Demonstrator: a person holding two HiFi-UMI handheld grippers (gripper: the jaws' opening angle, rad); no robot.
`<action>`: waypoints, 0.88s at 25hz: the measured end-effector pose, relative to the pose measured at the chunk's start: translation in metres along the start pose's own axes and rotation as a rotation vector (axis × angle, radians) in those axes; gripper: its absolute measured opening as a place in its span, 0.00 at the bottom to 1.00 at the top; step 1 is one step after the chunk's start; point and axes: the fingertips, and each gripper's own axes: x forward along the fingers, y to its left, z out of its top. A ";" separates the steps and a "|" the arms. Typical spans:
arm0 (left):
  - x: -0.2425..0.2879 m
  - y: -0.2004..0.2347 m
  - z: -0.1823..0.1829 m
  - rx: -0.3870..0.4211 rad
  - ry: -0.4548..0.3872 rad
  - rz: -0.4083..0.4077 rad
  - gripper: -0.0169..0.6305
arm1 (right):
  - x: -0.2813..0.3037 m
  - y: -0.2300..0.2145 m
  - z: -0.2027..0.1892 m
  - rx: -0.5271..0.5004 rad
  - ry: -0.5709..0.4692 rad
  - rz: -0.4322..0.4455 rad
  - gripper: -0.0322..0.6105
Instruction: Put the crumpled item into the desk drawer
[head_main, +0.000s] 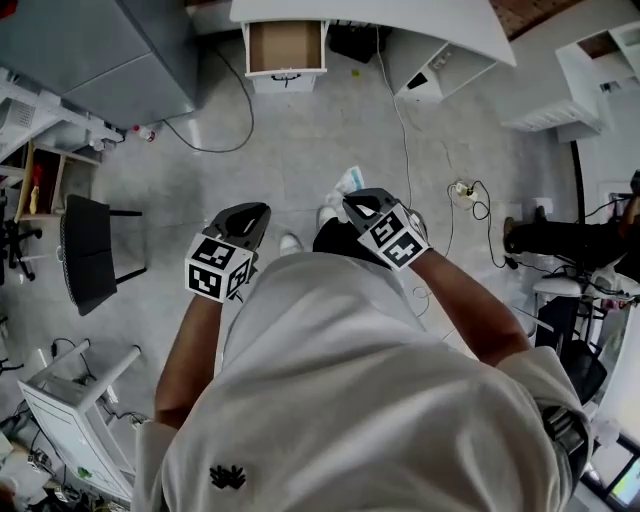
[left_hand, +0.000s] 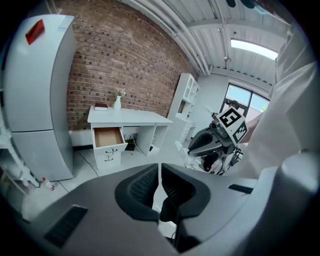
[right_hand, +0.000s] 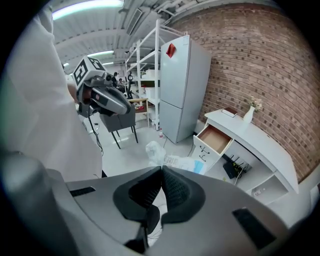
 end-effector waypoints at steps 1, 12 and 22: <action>0.001 0.010 0.004 -0.006 -0.002 0.012 0.08 | 0.007 -0.008 0.009 -0.009 -0.001 0.005 0.10; 0.031 0.105 0.046 -0.059 0.015 0.133 0.08 | 0.095 -0.103 0.077 -0.165 0.000 0.116 0.10; 0.083 0.204 0.128 -0.141 0.021 0.237 0.08 | 0.197 -0.261 0.139 -0.341 0.063 0.165 0.10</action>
